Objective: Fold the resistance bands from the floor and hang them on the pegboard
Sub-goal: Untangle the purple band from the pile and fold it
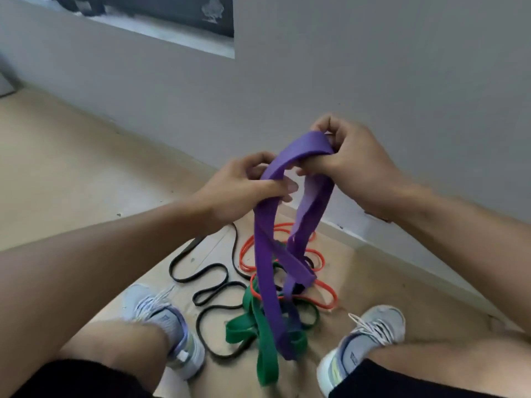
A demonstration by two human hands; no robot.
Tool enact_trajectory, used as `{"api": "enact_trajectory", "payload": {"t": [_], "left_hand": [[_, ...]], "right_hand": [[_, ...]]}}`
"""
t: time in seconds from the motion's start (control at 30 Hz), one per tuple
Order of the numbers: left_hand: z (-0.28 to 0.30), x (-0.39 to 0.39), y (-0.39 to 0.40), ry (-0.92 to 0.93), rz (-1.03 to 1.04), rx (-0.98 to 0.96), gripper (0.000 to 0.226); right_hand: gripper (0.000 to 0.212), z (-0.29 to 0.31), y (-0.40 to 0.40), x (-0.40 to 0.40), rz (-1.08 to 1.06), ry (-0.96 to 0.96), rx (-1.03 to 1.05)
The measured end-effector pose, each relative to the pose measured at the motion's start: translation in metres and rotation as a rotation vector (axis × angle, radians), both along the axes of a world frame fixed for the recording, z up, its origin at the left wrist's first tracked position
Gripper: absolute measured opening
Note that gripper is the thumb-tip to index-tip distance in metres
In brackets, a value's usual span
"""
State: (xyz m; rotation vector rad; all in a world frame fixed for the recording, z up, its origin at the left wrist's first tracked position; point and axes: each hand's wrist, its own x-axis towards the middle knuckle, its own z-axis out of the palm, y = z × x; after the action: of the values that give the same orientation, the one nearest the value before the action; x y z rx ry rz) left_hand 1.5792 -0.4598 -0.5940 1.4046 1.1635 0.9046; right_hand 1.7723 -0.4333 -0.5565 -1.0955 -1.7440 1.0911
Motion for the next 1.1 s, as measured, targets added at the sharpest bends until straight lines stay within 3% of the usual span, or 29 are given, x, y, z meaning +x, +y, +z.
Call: {"api": "enact_trajectory", "payload": {"t": [0.07, 0.13, 0.27, 0.33, 0.4, 0.47, 0.53, 0.63, 0.73, 0.87, 0.97, 1.1], "left_hand": [[-0.003, 0.006, -0.003, 0.076, -0.041, -0.029, 0.035], [-0.010, 0.013, -0.008, 0.183, -0.142, -0.088, 0.029], [-0.003, 0.013, -0.014, 0.140, -0.090, -0.110, 0.030], [0.009, 0.009, -0.015, 0.021, 0.021, -0.092, 0.029], [0.020, 0.008, -0.016, -0.132, 0.097, -0.095, 0.027], [0.029, 0.012, -0.019, -0.294, 0.164, -0.126, 0.025], [0.033, 0.018, -0.021, -0.404, 0.205, -0.163, 0.023], [0.031, 0.023, -0.022, -0.512, 0.203, -0.201, 0.014], [0.029, 0.022, -0.016, -0.524, 0.274, -0.177, 0.007], [0.032, 0.015, -0.012, -0.558, 0.326, -0.149, 0.010], [0.028, 0.000, -0.004, -0.516, 0.359, -0.138, 0.016], [0.015, -0.027, 0.008, -0.262, 0.338, -0.200, 0.039]], "right_hand": [[0.031, 0.011, -0.003, -0.006, -0.011, 0.272, -0.014], [0.027, 0.023, -0.006, -0.007, -0.040, 0.418, 0.038], [0.026, 0.025, 0.002, 0.010, -0.176, 0.385, 0.114], [0.029, 0.015, 0.012, 0.026, -0.301, 0.280, 0.085], [0.038, 0.000, 0.018, 0.037, -0.347, 0.053, -0.028], [0.067, -0.019, 0.017, 0.042, -0.304, -0.261, -0.161], [0.078, -0.037, 0.010, 0.039, -0.142, -0.553, -0.188], [0.066, -0.049, -0.011, 0.024, 0.315, -0.777, -0.280], [0.066, -0.066, -0.034, 0.008, 0.512, -0.592, -0.413], [0.031, -0.078, -0.040, -0.012, 0.385, -0.308, -0.455], [0.024, -0.067, -0.037, -0.017, 0.328, -0.143, -0.555], [0.015, -0.046, -0.031, -0.017, 0.278, 0.041, -0.587]]}}
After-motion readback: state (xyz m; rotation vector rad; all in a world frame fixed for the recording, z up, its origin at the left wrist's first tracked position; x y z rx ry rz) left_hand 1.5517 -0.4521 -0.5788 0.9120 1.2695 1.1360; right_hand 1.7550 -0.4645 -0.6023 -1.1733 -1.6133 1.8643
